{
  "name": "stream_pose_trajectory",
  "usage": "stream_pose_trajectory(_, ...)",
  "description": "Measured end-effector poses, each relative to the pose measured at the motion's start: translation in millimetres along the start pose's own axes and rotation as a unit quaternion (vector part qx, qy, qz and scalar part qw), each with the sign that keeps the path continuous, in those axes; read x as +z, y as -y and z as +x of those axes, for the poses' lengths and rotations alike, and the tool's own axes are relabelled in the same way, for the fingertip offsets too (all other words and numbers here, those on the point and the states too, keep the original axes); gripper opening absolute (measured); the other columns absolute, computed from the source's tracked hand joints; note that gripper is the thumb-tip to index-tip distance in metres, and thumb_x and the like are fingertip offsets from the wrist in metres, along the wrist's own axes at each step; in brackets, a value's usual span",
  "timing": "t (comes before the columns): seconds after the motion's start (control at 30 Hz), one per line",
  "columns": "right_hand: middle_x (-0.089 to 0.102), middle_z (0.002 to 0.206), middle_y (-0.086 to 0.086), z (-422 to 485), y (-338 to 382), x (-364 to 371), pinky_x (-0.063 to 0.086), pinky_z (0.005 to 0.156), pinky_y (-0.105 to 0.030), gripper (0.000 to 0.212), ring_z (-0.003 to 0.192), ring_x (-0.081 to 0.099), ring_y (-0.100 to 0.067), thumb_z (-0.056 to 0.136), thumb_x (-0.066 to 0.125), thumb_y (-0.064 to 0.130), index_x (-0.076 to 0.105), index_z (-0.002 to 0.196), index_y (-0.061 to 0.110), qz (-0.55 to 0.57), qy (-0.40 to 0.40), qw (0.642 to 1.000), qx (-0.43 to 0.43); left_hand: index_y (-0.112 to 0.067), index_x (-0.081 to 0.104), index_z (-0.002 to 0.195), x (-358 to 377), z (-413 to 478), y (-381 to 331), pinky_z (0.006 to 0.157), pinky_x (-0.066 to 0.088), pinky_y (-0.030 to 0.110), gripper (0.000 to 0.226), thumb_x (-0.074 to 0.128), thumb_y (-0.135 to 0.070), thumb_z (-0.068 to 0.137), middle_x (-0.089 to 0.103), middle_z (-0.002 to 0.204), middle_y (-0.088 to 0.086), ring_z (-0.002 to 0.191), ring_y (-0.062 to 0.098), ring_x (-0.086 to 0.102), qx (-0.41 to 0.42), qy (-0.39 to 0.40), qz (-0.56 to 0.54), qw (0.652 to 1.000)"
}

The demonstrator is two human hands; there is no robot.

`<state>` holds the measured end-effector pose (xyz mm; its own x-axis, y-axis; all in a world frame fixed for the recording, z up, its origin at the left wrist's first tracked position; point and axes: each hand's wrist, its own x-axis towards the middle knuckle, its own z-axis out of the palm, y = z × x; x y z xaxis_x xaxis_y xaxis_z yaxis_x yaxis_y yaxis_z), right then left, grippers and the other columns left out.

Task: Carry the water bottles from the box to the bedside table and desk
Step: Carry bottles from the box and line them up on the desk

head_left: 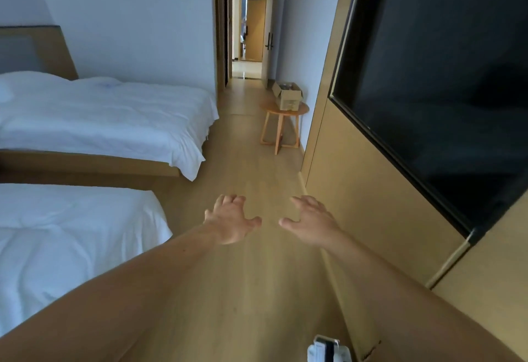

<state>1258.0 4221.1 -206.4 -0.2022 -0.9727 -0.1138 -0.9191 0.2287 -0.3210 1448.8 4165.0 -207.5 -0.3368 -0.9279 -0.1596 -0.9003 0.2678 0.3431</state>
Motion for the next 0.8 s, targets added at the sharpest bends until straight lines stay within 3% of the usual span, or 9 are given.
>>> stream_pose_trajectory(0.47,0.018,0.163,-0.004,263,-6,-20,0.023,0.118,-0.043,0.078,0.15,0.016,-0.023,0.09,0.053,0.056,0.024,0.155,0.024,0.03,0.01,0.999,0.027,-0.021,0.022,0.159,-46,271,12,0.123,0.017,0.05,0.082,0.052,-0.059,0.093,0.015,0.167,0.0,0.155,0.021,0.005,0.024,0.023,0.004,0.999)
stream_pose_trajectory(0.8,0.027,0.158,-0.003,465,-46,-69,0.028,0.116,-0.041,0.076,0.146,0.025,-0.023,0.091,0.051,0.057,0.027,0.154,0.022,0.03,0.014,0.999,-0.029,-0.02,0.024,0.158,-67,467,-28,0.122,0.021,0.051,0.082,0.052,-0.061,0.092,0.018,0.166,0.002,0.155,0.023,0.01,-0.006,-0.006,0.005,1.0)
